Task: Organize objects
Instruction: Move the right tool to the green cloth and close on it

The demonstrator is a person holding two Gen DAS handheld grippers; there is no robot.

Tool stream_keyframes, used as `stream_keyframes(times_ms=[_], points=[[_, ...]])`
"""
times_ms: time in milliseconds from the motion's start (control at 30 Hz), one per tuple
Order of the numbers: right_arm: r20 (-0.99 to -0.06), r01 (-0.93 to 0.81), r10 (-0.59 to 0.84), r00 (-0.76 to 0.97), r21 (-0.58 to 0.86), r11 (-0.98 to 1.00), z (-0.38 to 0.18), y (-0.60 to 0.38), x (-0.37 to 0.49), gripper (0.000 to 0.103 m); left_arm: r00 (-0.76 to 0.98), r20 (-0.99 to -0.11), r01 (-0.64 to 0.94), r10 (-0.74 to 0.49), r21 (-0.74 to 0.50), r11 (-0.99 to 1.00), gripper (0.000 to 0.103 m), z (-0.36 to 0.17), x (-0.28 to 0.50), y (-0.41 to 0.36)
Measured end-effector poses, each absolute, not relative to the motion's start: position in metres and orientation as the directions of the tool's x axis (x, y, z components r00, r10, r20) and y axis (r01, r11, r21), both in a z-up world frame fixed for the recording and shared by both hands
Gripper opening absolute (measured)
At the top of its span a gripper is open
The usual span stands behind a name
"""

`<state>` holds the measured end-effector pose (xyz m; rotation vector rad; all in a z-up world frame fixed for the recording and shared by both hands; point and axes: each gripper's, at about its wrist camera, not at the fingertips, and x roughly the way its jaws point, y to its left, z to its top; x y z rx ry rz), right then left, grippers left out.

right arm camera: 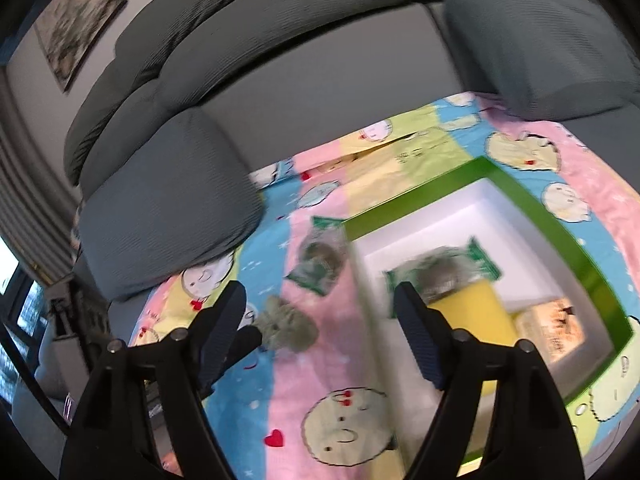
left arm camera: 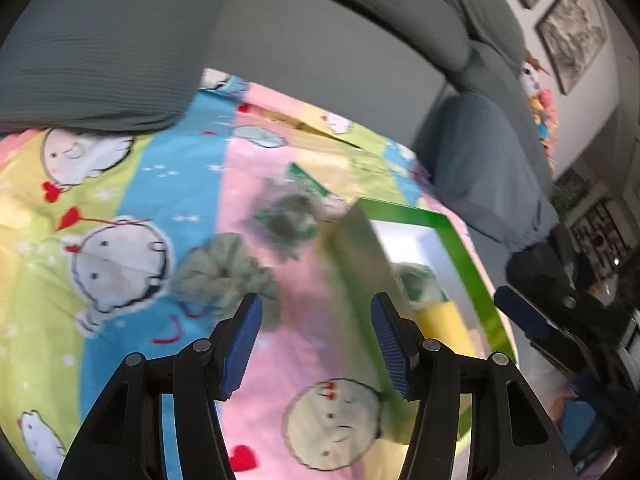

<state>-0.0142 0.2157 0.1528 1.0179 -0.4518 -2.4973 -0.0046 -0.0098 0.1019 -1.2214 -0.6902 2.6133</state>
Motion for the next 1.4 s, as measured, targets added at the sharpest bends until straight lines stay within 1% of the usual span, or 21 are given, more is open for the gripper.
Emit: stream_keyframes(times_ms=[200,367,533,633,867,967,1100,1200,1300,1367,1400], points=[[-0.573,0.345,-0.58,-0.579,0.472,-0.811,0.149,0.178,-0.02,0.077,-0.618,-0.702,0.064,0.355,-0.495,-0.867,0.057,0.088,-0.009,-0.032],[-0.602,0.396,-0.618,-0.505,0.475,-0.786,0.132,0.139,-0.036,0.077,-0.578,-0.737,0.125,0.35,-0.504,-0.855,0.057,0.067,-0.016,-0.052],[-0.653,0.365,-0.602,-0.459,0.479,-0.798,0.102,0.112,-0.056,0.077,-0.519,-0.785,0.2,0.339,-0.497,-0.844,0.057,0.04,-0.024,-0.066],[-0.673,0.334,-0.597,-0.436,0.495,-0.802,0.087,0.106,-0.067,0.073,-0.505,-0.789,0.215,0.35,-0.508,-0.834,0.057,0.031,-0.027,-0.069],[-0.725,0.296,-0.57,-0.386,0.488,-0.821,0.056,0.092,-0.087,0.062,-0.509,-0.774,0.18,0.377,-0.524,-0.832,0.057,0.023,-0.03,-0.065],[-0.734,0.284,-0.57,-0.369,0.495,-0.821,0.046,0.089,-0.093,0.06,-0.503,-0.776,0.159,0.381,-0.516,-0.841,0.057,0.019,-0.033,-0.06],[-0.763,0.276,-0.539,-0.356,0.465,-0.841,0.036,0.086,-0.098,0.06,-0.523,-0.768,0.145,0.37,-0.508,-0.849,0.057,0.018,-0.037,-0.058],[-0.767,0.27,-0.548,-0.334,0.479,-0.835,0.029,0.084,-0.104,0.06,-0.537,-0.766,0.134,0.354,-0.492,-0.86,0.057,0.015,-0.039,-0.055],[-0.765,0.26,-0.566,-0.307,0.505,-0.823,0.02,0.084,-0.108,0.051,-0.547,-0.768,0.106,0.332,-0.457,-0.883,0.057,0.017,-0.04,-0.049],[-0.766,0.259,-0.563,-0.31,0.502,-0.825,0.018,0.085,-0.109,0.04,-0.552,-0.766,0.096,0.331,-0.452,-0.887,0.057,0.017,-0.041,-0.047],[-0.769,0.261,-0.559,-0.31,0.496,-0.828,0.018,0.086,-0.109,0.037,-0.554,-0.763,0.089,0.334,-0.453,-0.887,0.055,0.017,-0.041,-0.046]])
